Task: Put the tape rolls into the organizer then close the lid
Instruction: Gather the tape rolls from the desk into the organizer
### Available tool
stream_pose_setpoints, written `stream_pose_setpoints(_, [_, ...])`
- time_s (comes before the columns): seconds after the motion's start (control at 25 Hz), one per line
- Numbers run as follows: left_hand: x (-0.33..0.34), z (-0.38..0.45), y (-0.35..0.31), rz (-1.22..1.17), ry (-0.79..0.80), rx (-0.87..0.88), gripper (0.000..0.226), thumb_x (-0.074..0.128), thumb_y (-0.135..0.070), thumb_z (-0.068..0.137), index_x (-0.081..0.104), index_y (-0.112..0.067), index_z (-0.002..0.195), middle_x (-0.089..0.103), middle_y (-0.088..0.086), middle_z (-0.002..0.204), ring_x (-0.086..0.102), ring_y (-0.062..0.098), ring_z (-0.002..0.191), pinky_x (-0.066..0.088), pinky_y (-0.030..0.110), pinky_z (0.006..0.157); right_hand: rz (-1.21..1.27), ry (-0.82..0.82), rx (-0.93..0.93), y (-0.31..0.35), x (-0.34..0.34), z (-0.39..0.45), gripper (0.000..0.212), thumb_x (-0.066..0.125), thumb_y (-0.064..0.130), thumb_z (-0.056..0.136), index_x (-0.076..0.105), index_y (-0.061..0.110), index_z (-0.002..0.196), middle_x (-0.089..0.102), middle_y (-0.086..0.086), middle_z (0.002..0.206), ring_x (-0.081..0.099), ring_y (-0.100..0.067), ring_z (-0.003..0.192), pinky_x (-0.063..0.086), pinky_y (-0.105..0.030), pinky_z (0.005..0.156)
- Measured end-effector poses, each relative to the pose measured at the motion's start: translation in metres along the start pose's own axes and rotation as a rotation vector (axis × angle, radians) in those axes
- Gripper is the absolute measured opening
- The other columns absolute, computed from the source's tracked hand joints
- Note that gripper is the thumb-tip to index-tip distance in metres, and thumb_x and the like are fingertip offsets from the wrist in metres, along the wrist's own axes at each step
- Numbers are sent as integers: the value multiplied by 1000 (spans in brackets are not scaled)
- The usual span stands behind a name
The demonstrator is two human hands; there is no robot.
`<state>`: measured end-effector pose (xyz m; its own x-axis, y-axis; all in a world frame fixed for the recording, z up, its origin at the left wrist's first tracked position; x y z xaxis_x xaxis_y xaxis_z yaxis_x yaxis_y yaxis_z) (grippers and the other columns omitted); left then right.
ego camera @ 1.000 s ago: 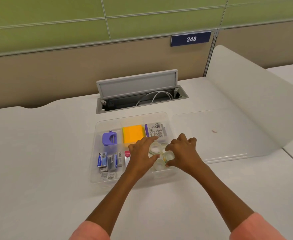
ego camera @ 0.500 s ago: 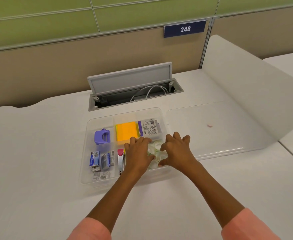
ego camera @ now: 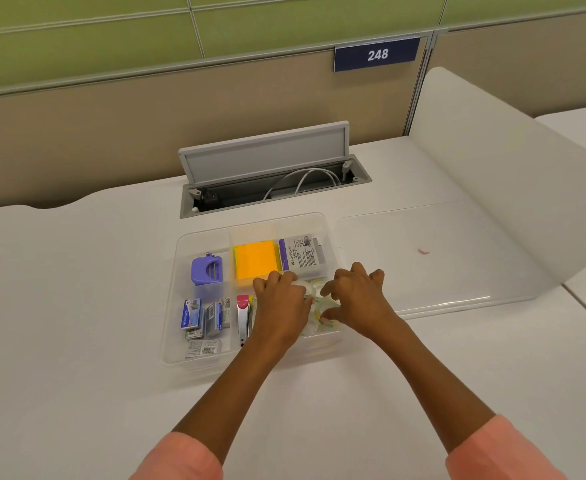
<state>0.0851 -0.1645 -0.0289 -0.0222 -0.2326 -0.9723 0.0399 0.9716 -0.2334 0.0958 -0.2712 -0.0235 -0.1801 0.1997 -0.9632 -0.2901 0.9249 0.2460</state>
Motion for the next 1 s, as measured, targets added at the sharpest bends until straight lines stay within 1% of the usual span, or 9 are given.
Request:
stream_pose_setpoints(0.12, [3,-3,-3,39,5,23,38,47,-34,93,54,-17,126,38,3,145,30,23,129,23,36,106,80,-85,9,-2,-5,2,29,67,23,81,64,23,110,61,-3,113,44,-25,108,31,-42,87])
stream_pose_setpoints(0.28, [8,-5,-2,17,9,7,41,50,-35,91,53,-18,128,38,3,141,27,21,129,22,34,105,110,-148,26,-5,-7,3,26,64,20,84,64,22,110,60,-4,115,43,-25,109,32,-43,91])
stream_pose_setpoints(0.44, [11,-4,-4,91,14,27,37,51,-34,91,57,-18,124,40,3,140,28,22,129,24,37,102,103,-156,22,-6,-6,2,24,64,15,84,66,21,107,58,-5,115,42,-26,109,32,-42,89])
stream_pose_setpoints(0.64, [10,-3,-7,128,9,44,35,52,-32,91,59,-15,121,43,4,137,29,22,128,25,38,100,23,-163,-15,-2,-5,3,31,63,11,84,64,24,112,56,-6,114,41,-27,108,33,-42,86])
stream_pose_setpoints(0.76, [11,-2,-5,112,21,31,38,53,-34,90,56,-16,124,41,4,139,28,22,128,25,37,101,-37,-159,-102,5,-2,-1,34,65,13,83,63,27,113,55,-9,108,42,-29,104,32,-45,85])
stream_pose_setpoints(0.8, [11,-3,-4,101,24,23,39,54,-34,90,56,-16,124,41,3,139,28,22,128,24,37,101,-49,-170,-126,7,-2,-3,34,67,12,81,65,28,111,56,-10,104,43,-31,102,33,-46,83])
stream_pose_setpoints(0.88, [10,-3,-3,77,15,12,38,55,-33,90,57,-16,124,41,3,138,28,21,127,25,37,101,-70,-209,-139,7,-3,-4,34,74,8,72,71,26,101,59,-11,93,48,-32,92,37,-48,76])
stream_pose_setpoints(1.0, [9,-3,-3,76,2,5,37,55,-33,90,57,-16,123,43,2,137,29,21,126,25,37,101,-54,-234,-122,5,-2,-3,30,81,1,60,75,22,81,59,-10,79,51,-33,80,38,-45,65])
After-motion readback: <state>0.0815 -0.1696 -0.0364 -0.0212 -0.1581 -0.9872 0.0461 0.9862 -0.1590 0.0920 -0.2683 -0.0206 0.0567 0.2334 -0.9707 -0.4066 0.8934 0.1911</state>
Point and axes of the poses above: each hand's wrist, its own z-axis towards the middle knuckle, its own x-axis out of the palm, y = z × x, the point moved 8 cm from there along z, towards the middle knuckle
